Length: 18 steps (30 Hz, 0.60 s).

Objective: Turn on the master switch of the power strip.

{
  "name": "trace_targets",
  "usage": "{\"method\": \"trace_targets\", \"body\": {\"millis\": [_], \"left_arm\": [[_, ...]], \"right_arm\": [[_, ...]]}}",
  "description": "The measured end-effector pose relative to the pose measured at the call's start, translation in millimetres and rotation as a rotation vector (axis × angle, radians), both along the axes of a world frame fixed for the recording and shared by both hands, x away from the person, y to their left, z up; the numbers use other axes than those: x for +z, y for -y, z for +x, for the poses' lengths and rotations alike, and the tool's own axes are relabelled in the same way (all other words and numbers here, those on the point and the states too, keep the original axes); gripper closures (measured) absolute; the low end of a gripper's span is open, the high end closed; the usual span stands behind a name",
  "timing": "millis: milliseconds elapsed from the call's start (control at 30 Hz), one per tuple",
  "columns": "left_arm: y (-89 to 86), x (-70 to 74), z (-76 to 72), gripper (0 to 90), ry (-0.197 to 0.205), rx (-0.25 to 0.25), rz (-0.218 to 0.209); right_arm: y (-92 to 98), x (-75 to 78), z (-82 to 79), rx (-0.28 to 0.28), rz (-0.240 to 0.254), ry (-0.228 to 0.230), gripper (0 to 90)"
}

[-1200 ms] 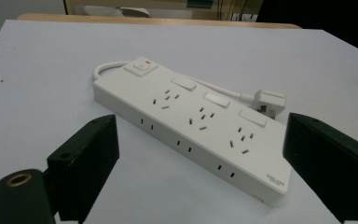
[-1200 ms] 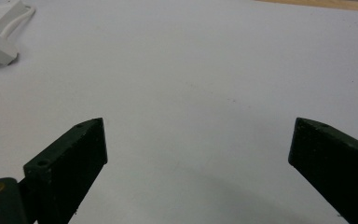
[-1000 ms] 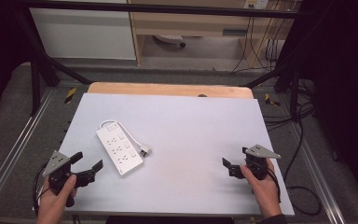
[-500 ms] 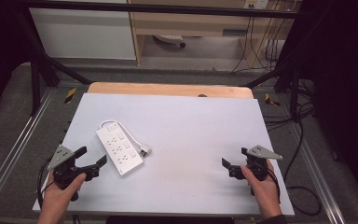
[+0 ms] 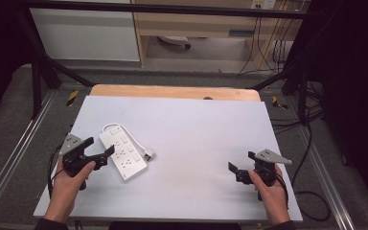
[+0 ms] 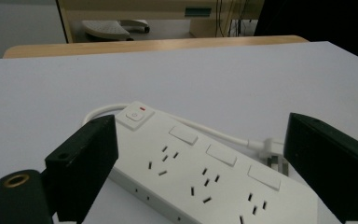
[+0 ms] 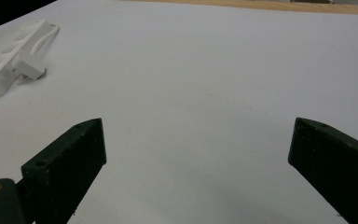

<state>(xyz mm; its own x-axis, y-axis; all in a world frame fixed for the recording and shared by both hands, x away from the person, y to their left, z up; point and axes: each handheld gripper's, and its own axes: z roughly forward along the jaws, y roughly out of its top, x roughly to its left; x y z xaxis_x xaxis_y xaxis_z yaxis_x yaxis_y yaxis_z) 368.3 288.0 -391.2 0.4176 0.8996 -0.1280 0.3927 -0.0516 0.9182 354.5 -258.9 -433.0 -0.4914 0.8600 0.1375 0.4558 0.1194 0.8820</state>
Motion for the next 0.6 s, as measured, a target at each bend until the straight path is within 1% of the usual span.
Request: {"method": "trace_targets", "body": {"millis": [33,100,267,300,367,467,533,600], "left_arm": [[0.0,1.0,1.7,9.9,-0.001,-0.001,-0.020],[0.0,3.8,4.2,8.8,0.000,-0.002,-0.034],[1.0,9.2,11.3,7.7,0.008,0.000,-0.025],[1.3,10.0,13.6,6.0,0.005,0.002,-0.029],[2.2,11.2,17.3,5.8,-0.004,-0.007,-0.044],[4.7,12.9,22.6,6.1,0.001,-0.021,-0.033],[6.6,13.8,26.2,6.3,0.000,-0.021,-0.024],[8.6,15.4,31.1,6.6,0.002,-0.018,-0.004]], "right_arm": [[0.0,-0.5,0.3,0.000,0.001,-0.005,4.2],[-0.4,-0.7,0.6,0.002,0.001,-0.007,4.2],[-1.1,-0.2,0.8,0.003,-0.004,-0.001,4.0],[-0.9,-0.2,0.6,0.002,-0.004,-0.003,4.0],[-0.9,-0.2,0.5,0.002,-0.003,-0.003,3.9],[-0.7,-0.1,0.5,0.000,-0.002,-0.005,3.7],[-1.0,-0.4,0.7,0.002,-0.004,-0.006,3.7],[-1.2,-0.3,0.7,0.001,-0.006,-0.008,3.7]]}}
